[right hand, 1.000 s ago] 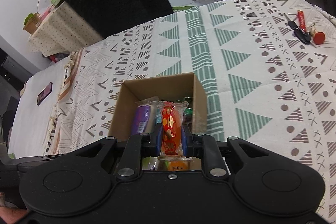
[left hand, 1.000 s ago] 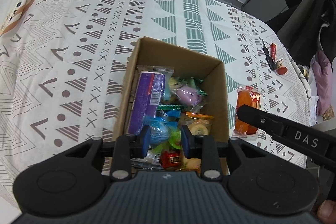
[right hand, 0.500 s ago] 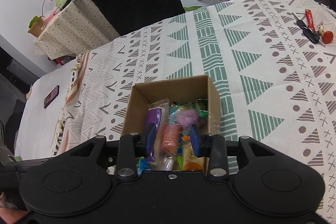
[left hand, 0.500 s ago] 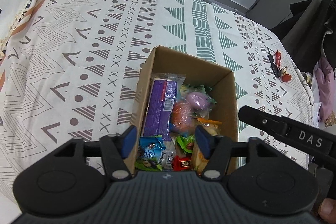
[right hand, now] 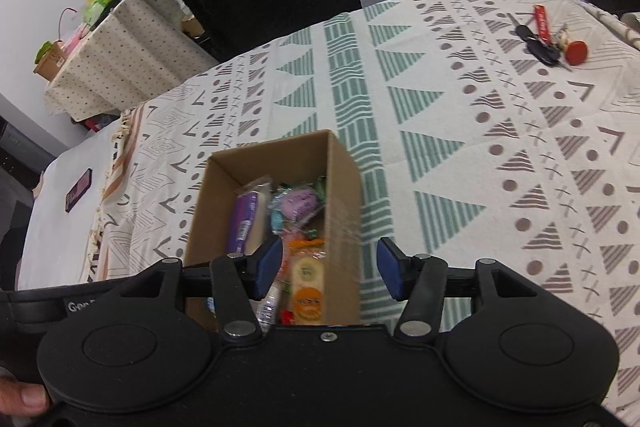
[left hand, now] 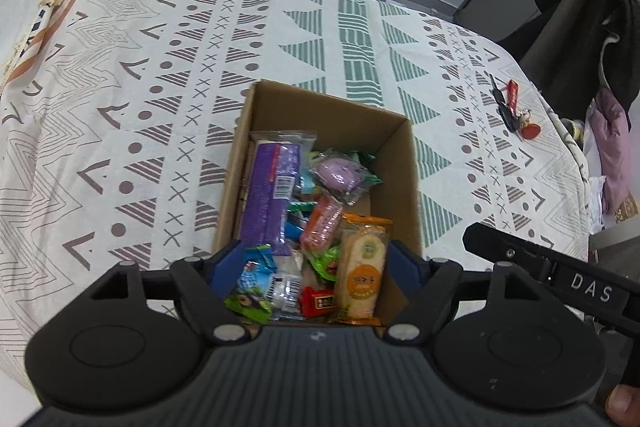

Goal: Organize snacks
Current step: 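Lift both open grippers up and back away from the box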

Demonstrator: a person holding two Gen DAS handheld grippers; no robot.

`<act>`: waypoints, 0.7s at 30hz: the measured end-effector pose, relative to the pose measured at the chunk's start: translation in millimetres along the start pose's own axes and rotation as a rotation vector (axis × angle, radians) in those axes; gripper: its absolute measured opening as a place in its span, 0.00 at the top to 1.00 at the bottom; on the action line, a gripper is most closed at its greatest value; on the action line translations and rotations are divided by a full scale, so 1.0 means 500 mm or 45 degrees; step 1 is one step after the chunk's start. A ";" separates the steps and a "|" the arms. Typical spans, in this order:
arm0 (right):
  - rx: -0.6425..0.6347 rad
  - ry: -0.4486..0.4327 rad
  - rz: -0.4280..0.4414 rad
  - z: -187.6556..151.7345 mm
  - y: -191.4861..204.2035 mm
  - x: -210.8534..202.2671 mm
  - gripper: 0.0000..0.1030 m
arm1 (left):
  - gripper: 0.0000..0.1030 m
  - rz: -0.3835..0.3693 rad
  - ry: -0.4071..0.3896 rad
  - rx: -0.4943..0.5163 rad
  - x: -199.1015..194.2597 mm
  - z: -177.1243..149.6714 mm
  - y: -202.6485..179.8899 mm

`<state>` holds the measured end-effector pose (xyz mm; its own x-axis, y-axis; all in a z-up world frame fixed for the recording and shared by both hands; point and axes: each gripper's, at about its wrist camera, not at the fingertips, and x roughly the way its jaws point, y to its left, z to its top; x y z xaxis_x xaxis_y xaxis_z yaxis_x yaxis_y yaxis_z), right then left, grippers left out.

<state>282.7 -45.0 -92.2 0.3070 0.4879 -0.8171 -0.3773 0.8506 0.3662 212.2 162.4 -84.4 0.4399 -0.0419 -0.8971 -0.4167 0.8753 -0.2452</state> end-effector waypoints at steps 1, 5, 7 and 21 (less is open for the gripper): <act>0.001 -0.002 -0.006 -0.002 -0.006 -0.003 0.45 | 0.23 0.000 -0.001 0.007 0.000 -0.001 -0.006; -0.001 -0.012 -0.038 -0.007 -0.027 -0.018 0.37 | 0.21 -0.010 -0.009 0.028 -0.004 -0.006 -0.027; -0.001 -0.015 -0.053 -0.010 -0.038 -0.025 0.29 | 0.20 -0.009 -0.012 0.039 -0.005 -0.008 -0.039; -0.049 -0.032 -0.188 -0.052 -0.109 -0.081 0.05 | 0.06 0.002 -0.024 0.166 -0.023 -0.039 -0.119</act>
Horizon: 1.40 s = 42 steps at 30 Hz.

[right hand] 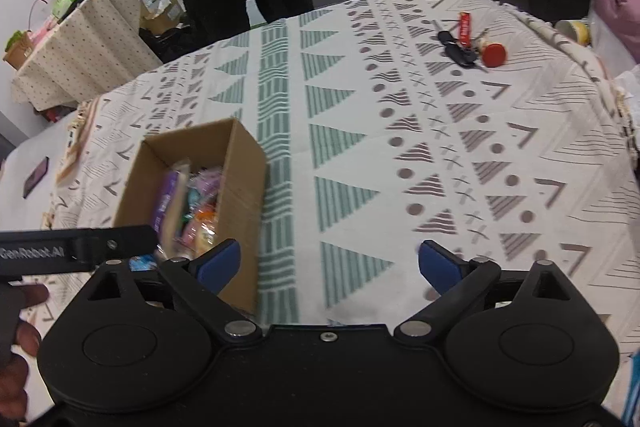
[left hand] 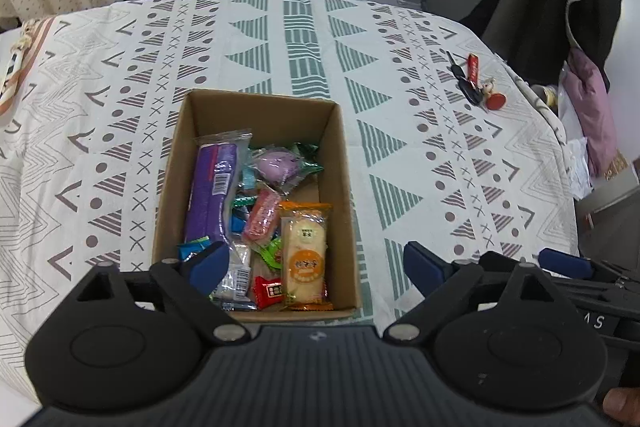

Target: Organize snacks

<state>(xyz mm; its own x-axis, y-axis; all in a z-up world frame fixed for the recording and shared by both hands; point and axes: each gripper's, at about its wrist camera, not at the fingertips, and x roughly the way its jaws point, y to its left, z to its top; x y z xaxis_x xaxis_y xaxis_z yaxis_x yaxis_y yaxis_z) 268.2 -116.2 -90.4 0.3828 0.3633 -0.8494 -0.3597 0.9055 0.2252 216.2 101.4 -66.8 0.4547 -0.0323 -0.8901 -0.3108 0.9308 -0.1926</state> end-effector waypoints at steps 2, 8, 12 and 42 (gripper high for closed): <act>-0.008 -0.003 -0.015 -0.010 -0.009 -0.009 0.04 | 0.05 0.005 0.000 0.013 -0.004 -0.006 -0.007; -0.011 -0.022 -0.050 -0.036 -0.036 -0.042 0.00 | 0.05 0.026 -0.024 0.060 -0.024 -0.029 -0.027; -0.003 -0.042 -0.055 -0.055 -0.049 -0.065 0.00 | 0.05 0.029 -0.045 0.077 -0.040 -0.048 -0.034; -0.011 -0.236 -0.069 -0.223 -0.038 -0.225 0.00 | 0.05 0.027 -0.259 0.176 -0.194 -0.221 -0.041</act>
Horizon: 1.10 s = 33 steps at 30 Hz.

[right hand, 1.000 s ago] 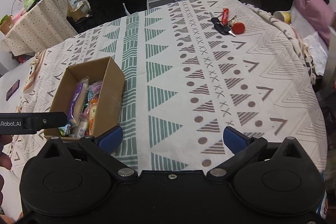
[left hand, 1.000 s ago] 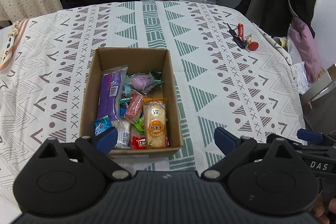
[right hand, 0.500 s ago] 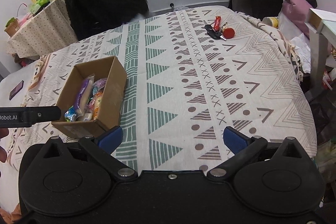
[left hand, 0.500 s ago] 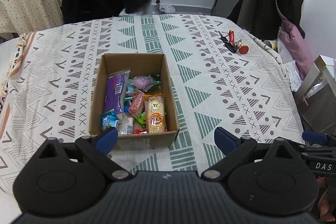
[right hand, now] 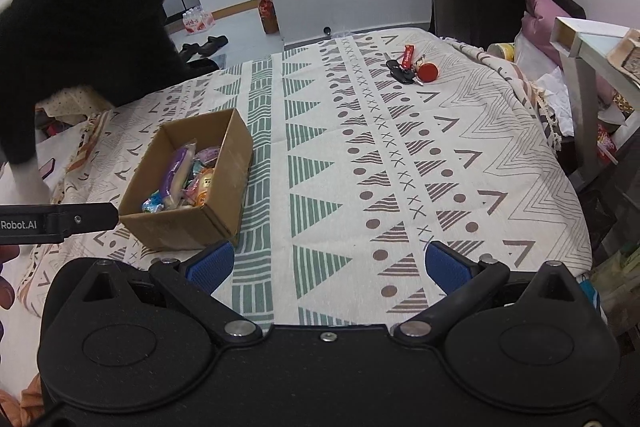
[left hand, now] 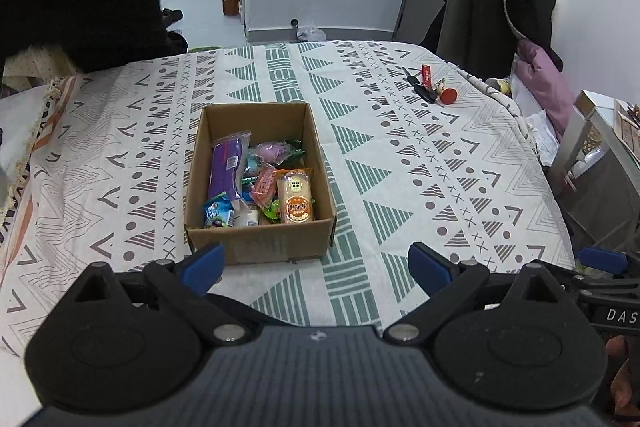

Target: Organize snacks

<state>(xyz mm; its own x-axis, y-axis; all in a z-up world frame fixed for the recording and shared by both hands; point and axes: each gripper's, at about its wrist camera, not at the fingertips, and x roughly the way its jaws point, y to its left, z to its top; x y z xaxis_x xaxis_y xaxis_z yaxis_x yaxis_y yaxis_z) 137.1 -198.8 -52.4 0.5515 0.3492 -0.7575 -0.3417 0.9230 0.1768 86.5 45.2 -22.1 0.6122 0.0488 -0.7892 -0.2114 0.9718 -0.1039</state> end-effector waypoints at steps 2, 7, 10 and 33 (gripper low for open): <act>0.002 -0.012 -0.001 -0.008 -0.002 -0.010 0.00 | 0.05 -0.002 -0.013 0.010 -0.010 -0.010 -0.002; 0.018 -0.052 0.008 -0.026 -0.019 -0.035 0.00 | 0.05 -0.010 -0.052 0.032 -0.034 -0.029 -0.021; 0.010 -0.070 0.004 -0.037 -0.018 -0.048 0.00 | 0.05 -0.018 -0.075 0.040 -0.047 -0.042 -0.029; 0.021 -0.225 -0.010 -0.108 0.000 -0.141 0.00 | 0.05 -0.048 -0.205 0.072 -0.126 -0.122 -0.019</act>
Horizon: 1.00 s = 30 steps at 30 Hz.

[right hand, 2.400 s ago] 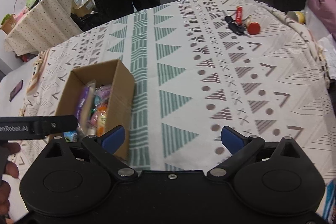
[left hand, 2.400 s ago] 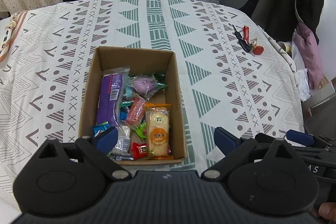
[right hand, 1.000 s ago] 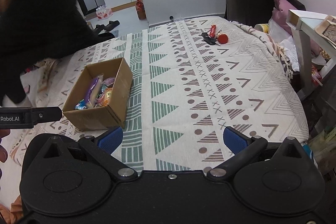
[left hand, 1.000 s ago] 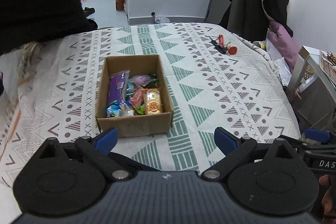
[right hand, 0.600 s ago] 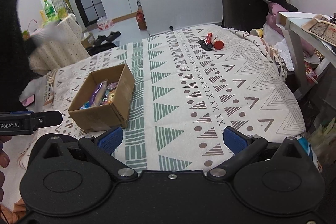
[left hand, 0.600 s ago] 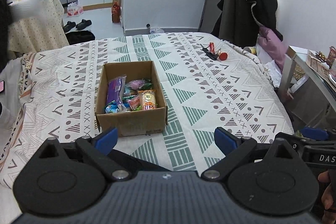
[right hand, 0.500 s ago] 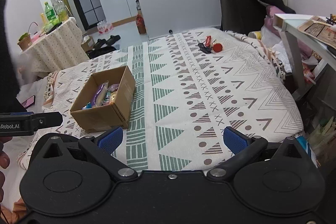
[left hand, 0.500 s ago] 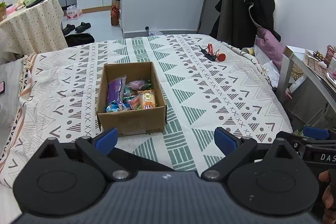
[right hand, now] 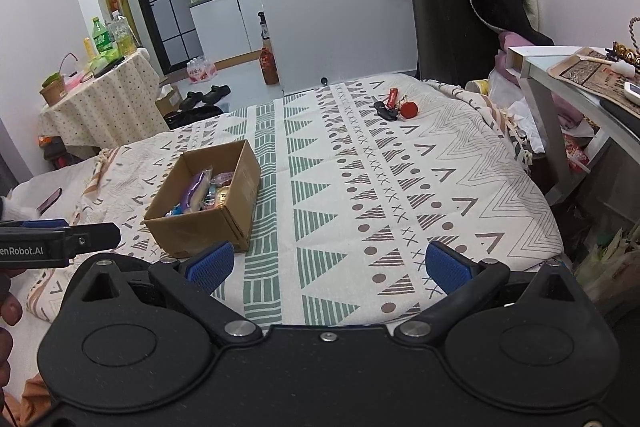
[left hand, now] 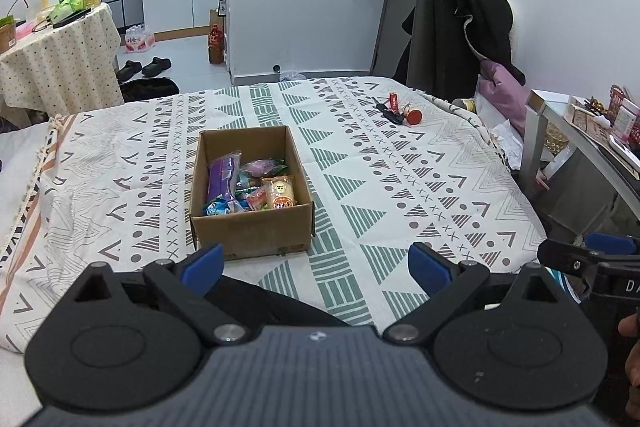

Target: Organize snacks

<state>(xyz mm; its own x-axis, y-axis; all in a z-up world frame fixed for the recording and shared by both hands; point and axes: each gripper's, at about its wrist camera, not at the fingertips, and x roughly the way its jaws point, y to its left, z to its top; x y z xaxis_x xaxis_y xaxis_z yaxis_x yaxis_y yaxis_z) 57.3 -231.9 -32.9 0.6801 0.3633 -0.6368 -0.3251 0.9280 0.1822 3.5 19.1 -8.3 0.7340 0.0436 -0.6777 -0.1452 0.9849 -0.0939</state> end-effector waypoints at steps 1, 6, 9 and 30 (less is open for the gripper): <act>0.001 -0.003 0.001 -0.001 -0.001 -0.001 0.00 | 0.05 0.000 -0.003 -0.002 -0.001 0.001 0.000; 0.002 -0.011 0.002 0.001 0.000 -0.004 0.00 | 0.05 -0.003 -0.015 -0.006 -0.005 0.002 0.001; 0.002 -0.014 0.005 0.003 0.000 -0.006 0.00 | 0.05 -0.003 -0.017 -0.009 -0.006 0.004 0.003; -0.007 -0.013 -0.019 0.006 0.007 -0.005 0.00 | 0.05 -0.033 -0.015 -0.020 0.005 0.011 0.004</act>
<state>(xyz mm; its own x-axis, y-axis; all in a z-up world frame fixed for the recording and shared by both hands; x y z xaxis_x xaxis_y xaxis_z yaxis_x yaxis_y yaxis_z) 56.6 -229.4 -28.7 0.6917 0.3500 -0.6317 -0.3181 0.9329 0.1685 8.9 22.1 -6.1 0.7456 0.0202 -0.6661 -0.1365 0.9830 -0.1230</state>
